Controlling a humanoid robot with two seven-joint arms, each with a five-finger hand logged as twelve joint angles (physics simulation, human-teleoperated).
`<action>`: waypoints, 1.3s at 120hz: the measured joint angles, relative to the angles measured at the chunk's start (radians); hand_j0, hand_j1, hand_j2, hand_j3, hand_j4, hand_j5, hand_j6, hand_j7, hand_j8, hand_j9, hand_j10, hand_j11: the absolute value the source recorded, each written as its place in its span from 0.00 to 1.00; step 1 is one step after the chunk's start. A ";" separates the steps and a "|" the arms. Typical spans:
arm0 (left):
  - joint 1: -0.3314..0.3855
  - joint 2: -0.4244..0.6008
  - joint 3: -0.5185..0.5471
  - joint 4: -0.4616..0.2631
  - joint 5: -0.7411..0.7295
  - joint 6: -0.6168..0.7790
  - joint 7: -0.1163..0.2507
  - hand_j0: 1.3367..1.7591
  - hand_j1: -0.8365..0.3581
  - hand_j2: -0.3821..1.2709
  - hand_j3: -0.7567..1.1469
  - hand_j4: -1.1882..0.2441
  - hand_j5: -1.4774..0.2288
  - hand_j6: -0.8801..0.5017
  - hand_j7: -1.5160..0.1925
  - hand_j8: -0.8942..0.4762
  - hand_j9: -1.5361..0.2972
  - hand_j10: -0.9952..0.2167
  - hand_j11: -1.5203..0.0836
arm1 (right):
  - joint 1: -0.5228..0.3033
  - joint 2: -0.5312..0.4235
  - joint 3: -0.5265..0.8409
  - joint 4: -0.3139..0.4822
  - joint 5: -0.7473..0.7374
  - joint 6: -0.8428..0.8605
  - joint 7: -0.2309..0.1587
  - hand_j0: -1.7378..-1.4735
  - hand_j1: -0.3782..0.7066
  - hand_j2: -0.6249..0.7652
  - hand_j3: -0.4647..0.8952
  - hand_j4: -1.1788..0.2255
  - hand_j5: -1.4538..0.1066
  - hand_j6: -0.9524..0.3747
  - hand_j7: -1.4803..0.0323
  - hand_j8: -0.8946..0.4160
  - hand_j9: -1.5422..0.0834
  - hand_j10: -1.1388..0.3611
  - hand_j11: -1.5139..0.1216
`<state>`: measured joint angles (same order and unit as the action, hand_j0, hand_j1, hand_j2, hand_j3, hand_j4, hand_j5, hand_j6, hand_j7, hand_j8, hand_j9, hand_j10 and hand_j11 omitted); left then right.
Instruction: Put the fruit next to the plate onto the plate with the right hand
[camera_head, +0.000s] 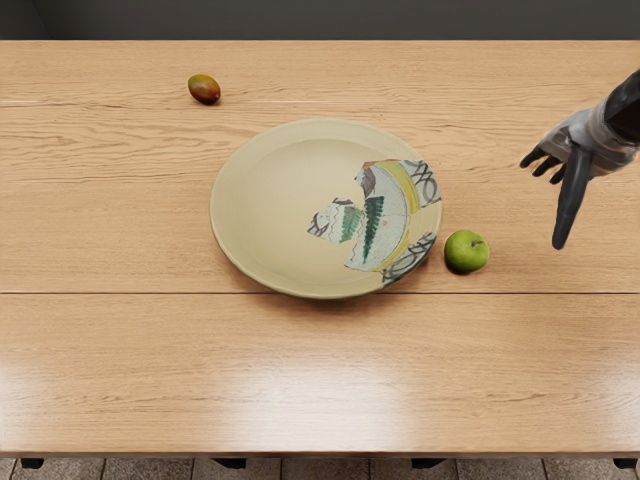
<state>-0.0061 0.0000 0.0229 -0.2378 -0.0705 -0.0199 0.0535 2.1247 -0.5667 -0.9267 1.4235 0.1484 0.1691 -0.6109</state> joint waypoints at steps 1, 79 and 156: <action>0.000 0.000 0.000 0.000 0.000 0.000 0.000 0.76 0.99 0.23 0.40 0.83 0.87 0.64 0.89 0.65 0.84 0.82 0.95 | 0.004 0.015 -0.013 0.001 0.007 -0.007 0.000 0.30 0.05 0.45 0.34 0.83 0.92 0.70 0.96 0.67 0.93 0.75 0.91; 0.000 0.000 0.000 0.000 0.000 0.000 0.000 0.76 0.99 0.23 0.40 0.83 0.87 0.64 0.89 0.65 0.84 0.82 0.95 | -0.189 0.357 0.113 0.018 0.236 -0.657 0.000 0.30 0.11 0.44 0.34 0.78 0.87 0.66 0.91 0.62 0.89 0.71 0.86; 0.000 0.000 0.000 0.000 0.000 0.000 0.000 0.76 0.99 0.23 0.40 0.83 0.87 0.64 0.89 0.65 0.84 0.82 0.95 | -0.316 0.399 0.126 0.005 0.159 -0.777 0.000 0.30 0.09 0.44 0.34 0.80 0.88 0.67 0.93 0.64 0.90 0.72 0.88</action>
<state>-0.0061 0.0000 0.0230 -0.2378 -0.0705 -0.0199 0.0536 1.8084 -0.1679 -0.8010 1.4289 0.3073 -0.6076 -0.6109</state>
